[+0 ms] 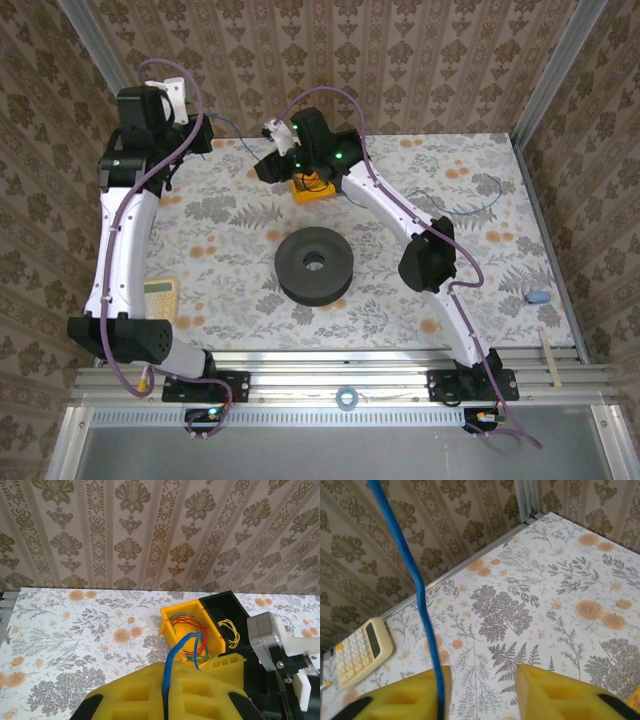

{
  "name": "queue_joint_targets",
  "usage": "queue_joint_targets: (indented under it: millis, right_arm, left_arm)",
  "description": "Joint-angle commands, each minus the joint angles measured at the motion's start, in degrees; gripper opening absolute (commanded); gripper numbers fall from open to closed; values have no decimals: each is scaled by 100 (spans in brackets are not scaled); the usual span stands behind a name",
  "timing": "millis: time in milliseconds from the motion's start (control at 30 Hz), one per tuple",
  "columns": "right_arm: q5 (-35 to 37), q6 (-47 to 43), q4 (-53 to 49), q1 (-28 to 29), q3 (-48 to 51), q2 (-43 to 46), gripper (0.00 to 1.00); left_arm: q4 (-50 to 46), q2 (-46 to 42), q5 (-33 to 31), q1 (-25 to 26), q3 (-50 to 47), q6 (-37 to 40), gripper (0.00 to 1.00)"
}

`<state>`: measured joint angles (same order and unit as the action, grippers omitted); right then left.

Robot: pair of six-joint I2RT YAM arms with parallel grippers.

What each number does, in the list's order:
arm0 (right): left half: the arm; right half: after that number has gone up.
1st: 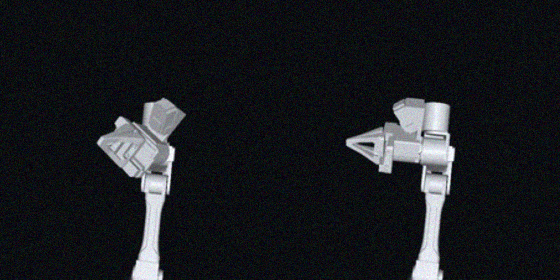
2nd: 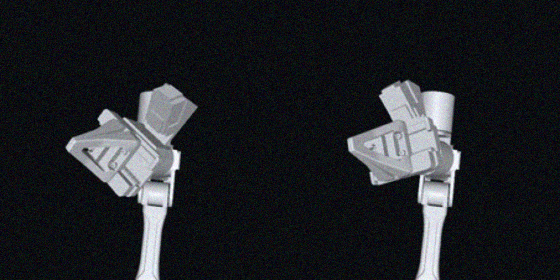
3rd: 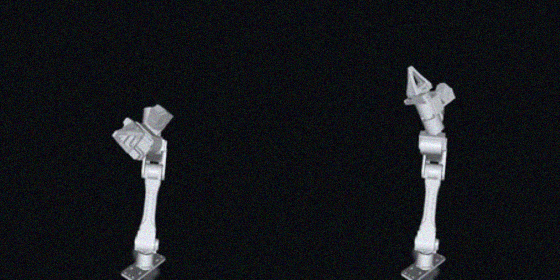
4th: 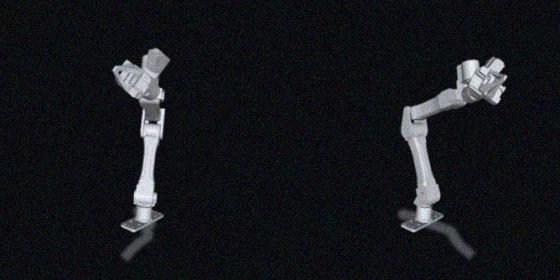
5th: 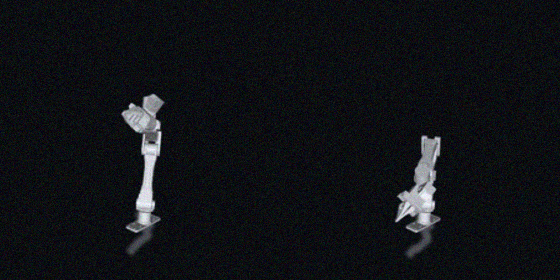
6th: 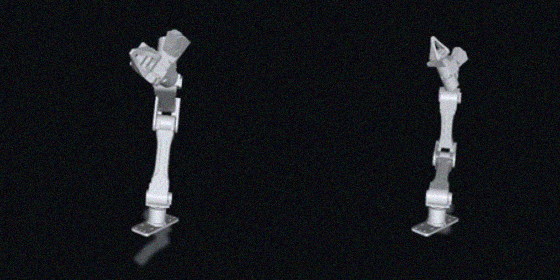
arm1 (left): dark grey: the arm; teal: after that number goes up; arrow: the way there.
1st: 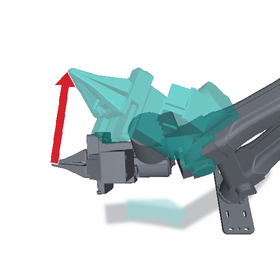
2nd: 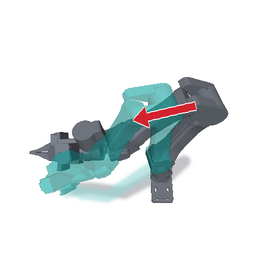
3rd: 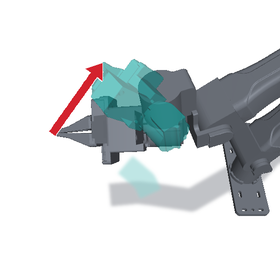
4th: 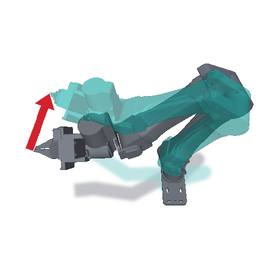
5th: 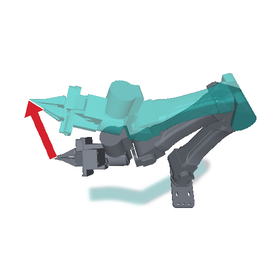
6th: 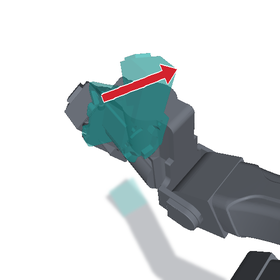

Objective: Wrap the cables

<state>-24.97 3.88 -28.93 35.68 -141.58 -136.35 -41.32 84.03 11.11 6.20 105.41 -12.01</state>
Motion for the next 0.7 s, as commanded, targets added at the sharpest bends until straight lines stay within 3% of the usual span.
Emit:
queue_joint_targets:
  millis: [0,233,433,467,533,600,667]
  right_arm:
    - [60,170,81,-108,3,108,31]
    - [-152,389,305,-235,-1,84,0]
    - [-357,352,413,-266,-27,79,0]
    - [-374,312,411,-266,-30,83,0]
    - [-418,193,401,-272,-28,67,0]
    - [-420,78,373,-271,-40,40,0]
    - [-452,-59,378,-282,-34,-7,0]
  left_arm:
    - [-52,-302,-21,-94,38,50,0]
    - [-225,-608,-4,-179,-335,67,0]
    - [-386,-957,115,-431,-943,105,0]
    - [-479,-975,170,-483,-975,124,7]
    - [-647,-1030,219,-523,-1021,208,42]
    - [-778,-1180,199,-524,-1105,301,69]
    - [-920,-1412,77,-527,-1221,379,79]
